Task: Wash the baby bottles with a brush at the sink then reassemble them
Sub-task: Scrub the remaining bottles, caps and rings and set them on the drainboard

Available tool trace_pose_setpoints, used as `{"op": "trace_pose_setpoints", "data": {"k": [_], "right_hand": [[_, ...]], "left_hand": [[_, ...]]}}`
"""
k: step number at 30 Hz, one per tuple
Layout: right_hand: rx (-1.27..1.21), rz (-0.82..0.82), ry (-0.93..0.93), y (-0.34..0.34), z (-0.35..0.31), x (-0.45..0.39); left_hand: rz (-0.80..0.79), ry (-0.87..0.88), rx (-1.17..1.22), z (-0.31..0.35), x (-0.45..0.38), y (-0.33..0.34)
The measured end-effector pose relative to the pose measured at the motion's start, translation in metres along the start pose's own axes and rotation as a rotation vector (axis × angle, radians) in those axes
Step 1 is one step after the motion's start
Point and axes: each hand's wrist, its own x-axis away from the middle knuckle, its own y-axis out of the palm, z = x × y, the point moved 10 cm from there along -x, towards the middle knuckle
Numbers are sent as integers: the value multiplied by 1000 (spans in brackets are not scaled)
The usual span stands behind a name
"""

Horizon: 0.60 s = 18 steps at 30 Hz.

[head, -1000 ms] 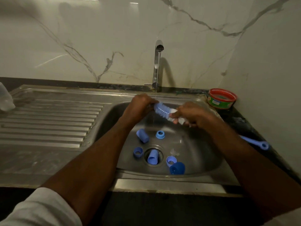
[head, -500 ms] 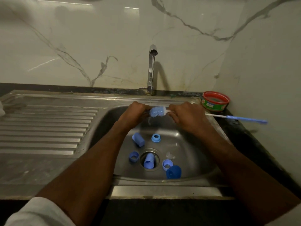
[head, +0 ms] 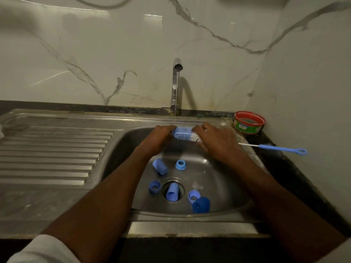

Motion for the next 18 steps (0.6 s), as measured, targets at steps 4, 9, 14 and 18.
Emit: {"op": "trace_pose_setpoints", "data": {"k": [4,9,14,18], "right_hand": [[57,17,129,2,3,-3],[-1112,-492,703,21,9,18],[-349,-127,315,-7,19,-4],[32,-11,-54,-4,-12,-8]], "left_hand": [[89,45,5,7,-2,-13],[160,94,-113,21,-3,-20],[51,-37,-156,6,-9,-3],[-27,-81,-124,-8,-2,3]]}}
